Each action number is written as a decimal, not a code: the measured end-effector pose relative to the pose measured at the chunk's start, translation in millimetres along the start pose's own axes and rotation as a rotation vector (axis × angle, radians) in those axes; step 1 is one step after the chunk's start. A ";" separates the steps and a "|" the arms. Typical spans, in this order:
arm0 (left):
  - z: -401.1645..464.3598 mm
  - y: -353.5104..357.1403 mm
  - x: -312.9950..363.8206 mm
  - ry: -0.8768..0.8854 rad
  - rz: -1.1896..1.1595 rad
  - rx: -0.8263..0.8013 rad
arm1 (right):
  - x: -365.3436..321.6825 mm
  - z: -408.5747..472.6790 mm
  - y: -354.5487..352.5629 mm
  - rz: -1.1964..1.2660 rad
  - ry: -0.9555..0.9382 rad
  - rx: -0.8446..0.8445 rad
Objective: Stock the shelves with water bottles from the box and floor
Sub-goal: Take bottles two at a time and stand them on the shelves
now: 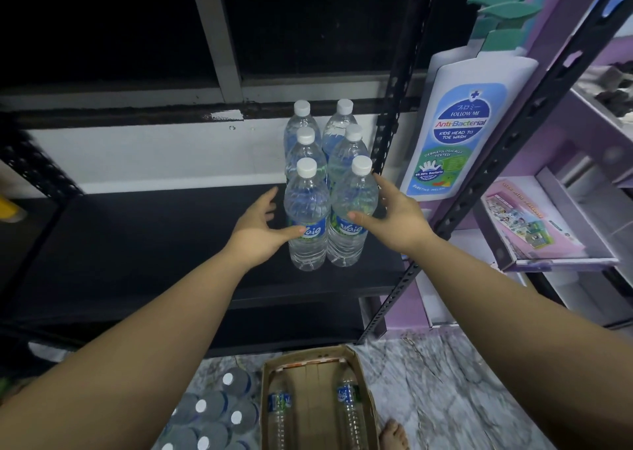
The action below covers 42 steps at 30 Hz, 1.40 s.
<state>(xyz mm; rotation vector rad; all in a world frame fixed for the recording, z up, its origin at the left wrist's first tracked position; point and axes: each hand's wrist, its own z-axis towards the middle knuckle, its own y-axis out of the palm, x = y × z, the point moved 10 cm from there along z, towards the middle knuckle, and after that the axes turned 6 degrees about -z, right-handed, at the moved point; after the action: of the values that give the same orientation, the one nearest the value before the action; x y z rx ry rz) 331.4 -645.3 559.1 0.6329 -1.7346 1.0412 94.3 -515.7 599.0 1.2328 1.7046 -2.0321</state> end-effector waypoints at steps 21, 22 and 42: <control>-134.0 23.4 -85.9 -0.022 0.098 -0.174 | 19.7 -176.2 85.1 -0.082 0.260 -0.083; -139.9 26.2 -97.0 -0.043 0.102 -0.183 | 26.5 -184.8 94.0 -0.081 0.280 -0.105; -200.1 182.4 -508.8 -0.675 0.178 -0.178 | 355.8 -258.3 383.4 -0.049 0.655 -0.485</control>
<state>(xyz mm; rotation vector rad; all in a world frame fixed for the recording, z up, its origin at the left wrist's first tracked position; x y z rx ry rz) 478.7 -405.2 56.2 0.7807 -2.4765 0.8225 232.4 -282.9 82.2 1.7786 2.3260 -1.1533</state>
